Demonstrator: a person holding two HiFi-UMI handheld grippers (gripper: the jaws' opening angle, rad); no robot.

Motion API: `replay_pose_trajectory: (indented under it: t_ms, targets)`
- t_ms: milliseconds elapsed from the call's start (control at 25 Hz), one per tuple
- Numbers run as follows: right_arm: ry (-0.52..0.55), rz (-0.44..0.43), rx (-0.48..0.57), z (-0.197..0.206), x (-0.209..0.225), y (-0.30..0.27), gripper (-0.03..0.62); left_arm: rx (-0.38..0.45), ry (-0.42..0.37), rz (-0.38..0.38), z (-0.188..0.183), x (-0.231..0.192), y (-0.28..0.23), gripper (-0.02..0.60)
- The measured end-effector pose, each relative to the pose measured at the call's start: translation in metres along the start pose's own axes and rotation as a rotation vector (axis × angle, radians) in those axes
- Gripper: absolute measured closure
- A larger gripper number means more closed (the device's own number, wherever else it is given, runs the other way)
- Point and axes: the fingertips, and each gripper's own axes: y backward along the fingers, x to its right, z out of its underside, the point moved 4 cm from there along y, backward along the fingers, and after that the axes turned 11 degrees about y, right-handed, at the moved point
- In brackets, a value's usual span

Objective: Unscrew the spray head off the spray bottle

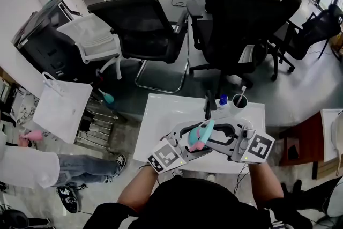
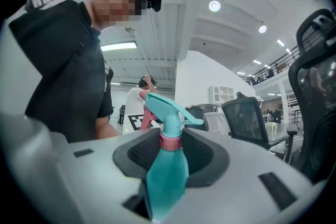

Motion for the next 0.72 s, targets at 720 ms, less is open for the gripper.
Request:
replay_pose_trajectory:
  t_ms: [720]
  targets:
    - [0.027, 0.117, 0.096, -0.013, 0.022, 0.013, 0.457, -0.124, 0.042, -0.235, 0.049, -0.04, 0.0, 0.19]
